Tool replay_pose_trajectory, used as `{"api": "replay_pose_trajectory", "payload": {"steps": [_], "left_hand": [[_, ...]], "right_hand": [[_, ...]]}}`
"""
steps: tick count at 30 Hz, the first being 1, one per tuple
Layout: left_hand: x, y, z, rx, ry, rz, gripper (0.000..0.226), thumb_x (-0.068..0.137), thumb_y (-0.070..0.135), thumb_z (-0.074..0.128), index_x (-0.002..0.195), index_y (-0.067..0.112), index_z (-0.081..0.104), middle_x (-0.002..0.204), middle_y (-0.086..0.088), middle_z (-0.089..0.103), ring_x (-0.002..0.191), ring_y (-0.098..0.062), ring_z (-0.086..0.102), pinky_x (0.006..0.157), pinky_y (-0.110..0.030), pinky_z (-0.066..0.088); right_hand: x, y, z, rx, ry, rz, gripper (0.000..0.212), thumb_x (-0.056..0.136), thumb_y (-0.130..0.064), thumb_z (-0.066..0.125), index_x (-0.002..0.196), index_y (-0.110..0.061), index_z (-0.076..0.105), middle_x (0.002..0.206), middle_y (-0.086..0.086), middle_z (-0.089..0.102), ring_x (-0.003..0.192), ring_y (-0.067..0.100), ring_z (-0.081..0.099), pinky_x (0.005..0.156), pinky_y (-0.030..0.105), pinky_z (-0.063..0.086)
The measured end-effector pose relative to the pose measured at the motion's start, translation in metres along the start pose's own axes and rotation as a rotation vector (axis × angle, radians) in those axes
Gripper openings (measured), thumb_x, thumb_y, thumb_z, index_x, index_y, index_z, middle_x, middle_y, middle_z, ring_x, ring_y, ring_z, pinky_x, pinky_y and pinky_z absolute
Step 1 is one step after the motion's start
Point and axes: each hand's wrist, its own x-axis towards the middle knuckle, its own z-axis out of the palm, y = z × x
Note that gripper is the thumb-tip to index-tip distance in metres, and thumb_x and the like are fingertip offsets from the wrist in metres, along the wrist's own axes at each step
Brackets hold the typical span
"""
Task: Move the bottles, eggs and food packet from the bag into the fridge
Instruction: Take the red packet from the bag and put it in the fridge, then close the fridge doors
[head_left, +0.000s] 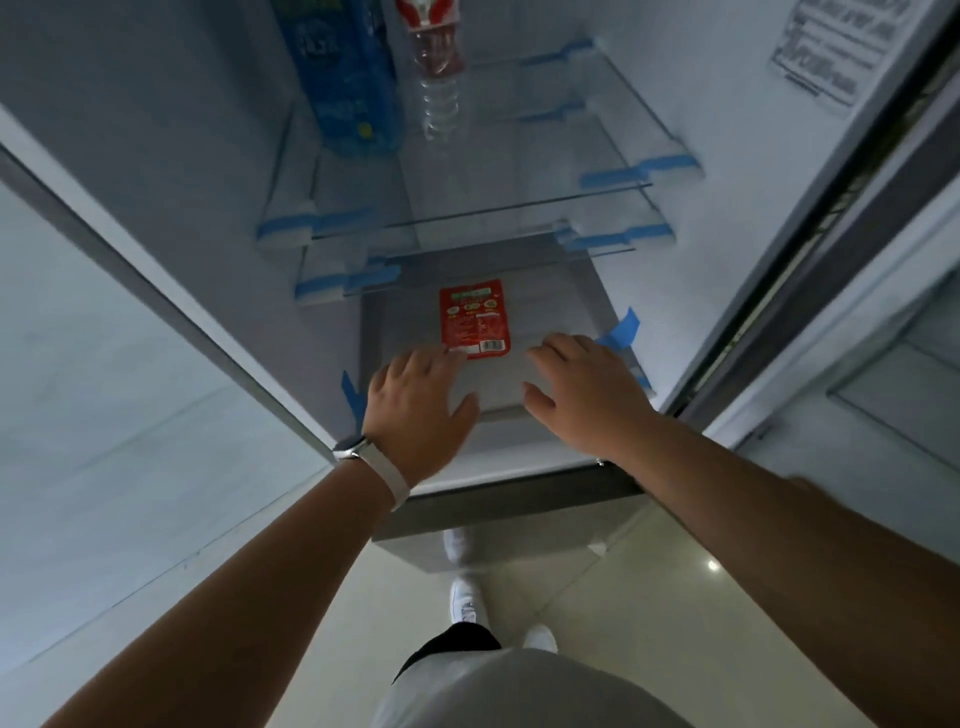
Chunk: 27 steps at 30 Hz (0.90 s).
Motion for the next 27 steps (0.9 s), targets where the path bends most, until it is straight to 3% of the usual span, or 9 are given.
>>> {"api": "replay_pose_trajectory", "payload": {"steps": [15,22,27], "left_hand": [[-0.074,0.018,-0.041,0.021,0.099,0.212,0.053,0.09,0.055,0.038,0.131,0.027,0.056,0.133,0.001,0.059,0.126,-0.025,0.051,0.108,-0.048,0.038],[-0.116,0.027,-0.051,0.006,0.053,0.324,0.057,0.09,0.057,0.036,0.138,0.03,0.051,0.142,0.002,0.053,0.134,-0.024,0.044,0.113,-0.047,0.03],[-0.153,0.039,-0.052,-0.012,0.038,0.418,0.051,0.094,0.049,0.052,0.141,0.029,0.049,0.145,0.001,0.05,0.136,-0.024,0.042,0.113,-0.044,0.028]], "right_hand": [[-0.087,-0.032,-0.058,-0.075,0.072,0.009,0.06,0.092,-0.055,0.021,0.131,-0.02,0.051,0.132,0.003,0.055,0.12,0.025,0.052,0.1,0.041,0.043],[-0.149,-0.059,-0.07,-0.131,0.106,0.143,0.054,0.092,-0.051,0.029,0.127,-0.019,0.055,0.126,0.004,0.06,0.113,0.026,0.056,0.093,0.041,0.047],[-0.213,-0.073,-0.069,-0.129,0.118,0.268,0.056,0.09,-0.053,0.031,0.125,-0.019,0.059,0.125,0.005,0.062,0.113,0.028,0.058,0.093,0.044,0.048]]}}
